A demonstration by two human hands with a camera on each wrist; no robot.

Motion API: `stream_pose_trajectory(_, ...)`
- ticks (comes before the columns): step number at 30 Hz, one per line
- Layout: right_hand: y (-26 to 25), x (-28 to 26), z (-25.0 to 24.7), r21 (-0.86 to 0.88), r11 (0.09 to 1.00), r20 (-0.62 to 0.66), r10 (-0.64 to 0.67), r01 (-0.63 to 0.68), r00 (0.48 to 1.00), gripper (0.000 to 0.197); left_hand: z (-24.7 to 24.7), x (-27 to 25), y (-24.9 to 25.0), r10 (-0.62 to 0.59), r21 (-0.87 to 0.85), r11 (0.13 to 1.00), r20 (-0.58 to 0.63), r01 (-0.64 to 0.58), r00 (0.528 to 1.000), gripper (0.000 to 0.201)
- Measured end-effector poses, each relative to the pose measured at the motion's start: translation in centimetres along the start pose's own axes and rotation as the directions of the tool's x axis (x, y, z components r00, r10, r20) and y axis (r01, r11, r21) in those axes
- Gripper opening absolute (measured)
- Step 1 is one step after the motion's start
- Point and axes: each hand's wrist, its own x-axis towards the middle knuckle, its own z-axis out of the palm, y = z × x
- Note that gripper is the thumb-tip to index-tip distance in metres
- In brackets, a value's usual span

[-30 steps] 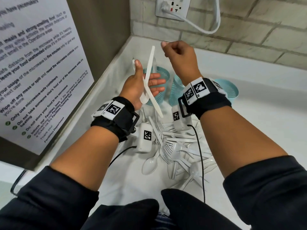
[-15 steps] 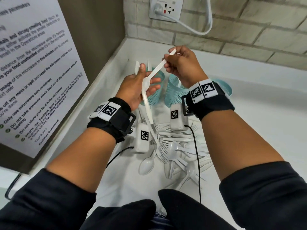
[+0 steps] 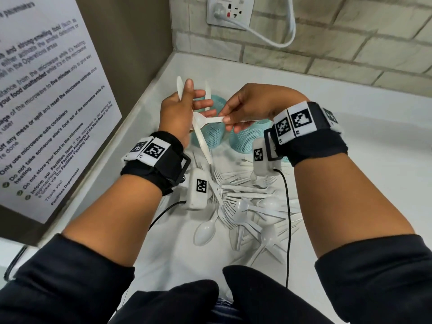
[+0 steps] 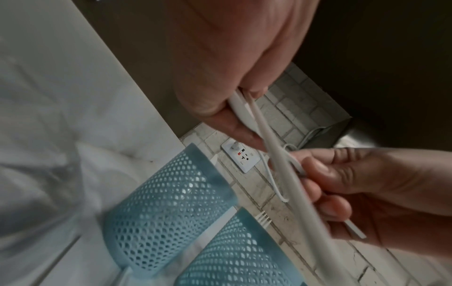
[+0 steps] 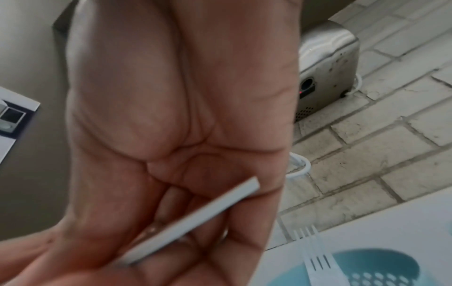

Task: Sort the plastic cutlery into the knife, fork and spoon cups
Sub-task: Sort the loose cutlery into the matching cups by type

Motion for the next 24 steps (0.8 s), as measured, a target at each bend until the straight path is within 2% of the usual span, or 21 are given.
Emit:
stream_pose_trajectory(6, 0.2, -0.1, 0.1, -0.056, 0.997, -0.074, -0.052, 0.048, 0.996, 0.011, -0.3, 0.3, 0.1, 0.002, -0.063, 0.998, -0.008, -0.002, 1.0, 0.038)
stream_pose_trajectory(10, 0.6, -0.3, -0.5, -0.023, 0.999, -0.121, -0.045, 0.043, 0.992, 0.019, -0.1, 0.3, 0.0, -0.027, -0.089, 0.996, 0.013, 0.028, 1.0, 0.036)
stream_pose_trajectory(15, 2.2, -1.0, -1.4, 0.142, 0.989, -0.288, 0.013, 0.029, 0.958, 0.021, 0.9, 0.3, -0.4, -0.12, 0.026, 0.993, 0.114, 0.117, 0.986, 0.045)
stream_pose_trajectory(18, 2.8, -1.5, -1.6, 0.198, 0.98, -0.319, 0.043, 0.022, 0.947, 0.021, 1.8, 0.4, -0.7, -0.139, 0.035, 0.99, 0.148, 0.135, 0.979, 0.046)
stream_pose_trajectory(20, 3.1, -1.6, -1.5, 0.224, 0.975, -0.322, 0.061, 0.013, 0.945, 0.021, 2.3, 0.4, -0.8, -0.166, 0.011, 0.986, 0.17, 0.166, 0.971, 0.041)
stream_pose_trajectory(23, 3.4, -1.6, -1.2, 0.272, 0.962, -0.319, 0.071, 0.02, 0.945, 0.022, 2.5, 0.3, -0.5, -0.213, -0.044, 0.973, 0.199, 0.226, 0.957, 0.018)
stream_pose_trajectory(24, 3.4, -1.5, -1.1, 0.295, 0.955, -0.313, 0.067, 0.029, 0.948, 0.022, 2.5, 0.3, -0.4, -0.221, -0.058, 0.97, 0.204, 0.237, 0.954, 0.017)
